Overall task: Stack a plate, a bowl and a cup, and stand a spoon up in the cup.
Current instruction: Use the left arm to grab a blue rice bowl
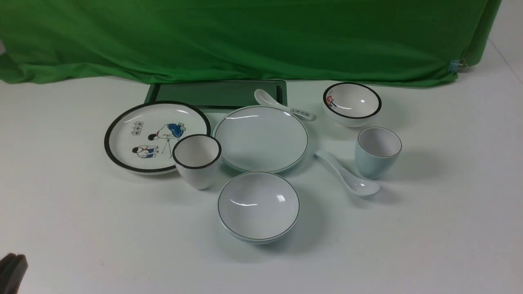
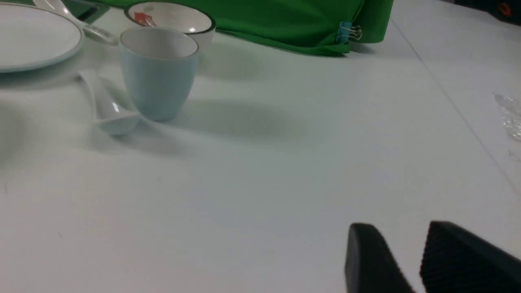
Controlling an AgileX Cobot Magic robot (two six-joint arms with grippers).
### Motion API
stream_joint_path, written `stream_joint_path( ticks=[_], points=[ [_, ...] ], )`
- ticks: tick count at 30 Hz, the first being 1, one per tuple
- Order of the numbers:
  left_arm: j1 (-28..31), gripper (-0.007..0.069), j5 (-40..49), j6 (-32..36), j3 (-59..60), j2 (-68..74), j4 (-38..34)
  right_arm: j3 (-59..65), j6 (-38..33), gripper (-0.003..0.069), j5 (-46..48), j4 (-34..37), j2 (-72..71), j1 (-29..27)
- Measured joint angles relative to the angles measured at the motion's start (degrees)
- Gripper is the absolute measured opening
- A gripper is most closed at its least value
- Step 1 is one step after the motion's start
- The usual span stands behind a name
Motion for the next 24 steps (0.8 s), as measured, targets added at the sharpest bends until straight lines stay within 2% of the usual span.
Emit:
stream_joint_path(
  ticks=[4, 6, 8, 12, 14, 15, 16, 17, 18, 19, 20, 21, 22, 24],
  points=[
    [0.00, -0.0029, -8.52, 0.11, 0.00, 0.00, 0.02, 0.00, -0.06, 0.0240, -7.30, -0.11, 0.00, 0.00],
    [0.00, -0.0029, -16.54, -1.00, 0.00, 0.00, 0.02, 0.00, 1.44, 0.0240, -16.44, -0.15, 0.00, 0.00],
    [0.00, -0.0029, -23.24, -2.44, 0.00, 0.00, 0.02, 0.00, 6.13, 0.0240, -24.49, -0.28, 0.00, 0.00],
    [0.00, -0.0029, -34.48, -3.05, 0.00, 0.00, 0.02, 0.00, 22.47, 0.0238, -41.64, -0.28, 0.00, 0.00],
    [0.00, -0.0029, -38.77, -4.70, 0.00, 0.00, 0.02, 0.00, 25.57, 0.0237, -45.14, -0.28, 0.00, 0.00],
    [0.00, -0.0029, -44.78, -8.86, 0.00, 0.00, -0.11, 0.00, 27.50, 0.0235, -47.38, -0.28, 0.07, 0.00],
    [0.00, -0.0029, -44.78, -8.86, 0.00, 0.00, -0.11, 0.00, 27.71, 0.0235, -47.57, -0.28, 0.06, 0.00],
    [0.00, -0.0029, -49.58, -14.49, -0.19, 0.00, -0.86, 0.00, 28.63, 0.0228, -48.15, -0.28, 0.18, 0.00],
    [0.00, -0.0029, -49.58, -14.49, -0.31, 0.00, -0.82, -0.09, 28.70, 0.0226, -48.10, -0.28, 0.32, 0.00],
    [0.00, -0.0029, -49.45, -19.04, -2.17, 0.24, -1.31, -1.35, 28.71, 0.0196, -45.78, -0.36, 1.05, 0.00],
    [0.00, -0.0029, -47.89, -20.99, -4.55, 1.23, -1.43, -3.79, 28.07, 0.0151, -42.18, -0.36, 2.23, 0.00],
    [0.00, -0.0029, -46.90, -21.51, -5.72, 1.46, -1.43, -4.27, 27.91, 0.0142, -41.49, -0.36, 2.48, 0.00],
    [0.00, -0.0029, -41.71, -22.84, -11.11, 4.17, -1.18, -8.72, 25.35, 0.0069, -36.02, -0.36, 5.20, 0.00],
    [0.00, -0.0029, -33.69, -23.66, -18.03, 9.18, 0.36, -14.32, 19.49, 0.0027, -30.16, -0.36, 10.20, 0.00]
  ],
)
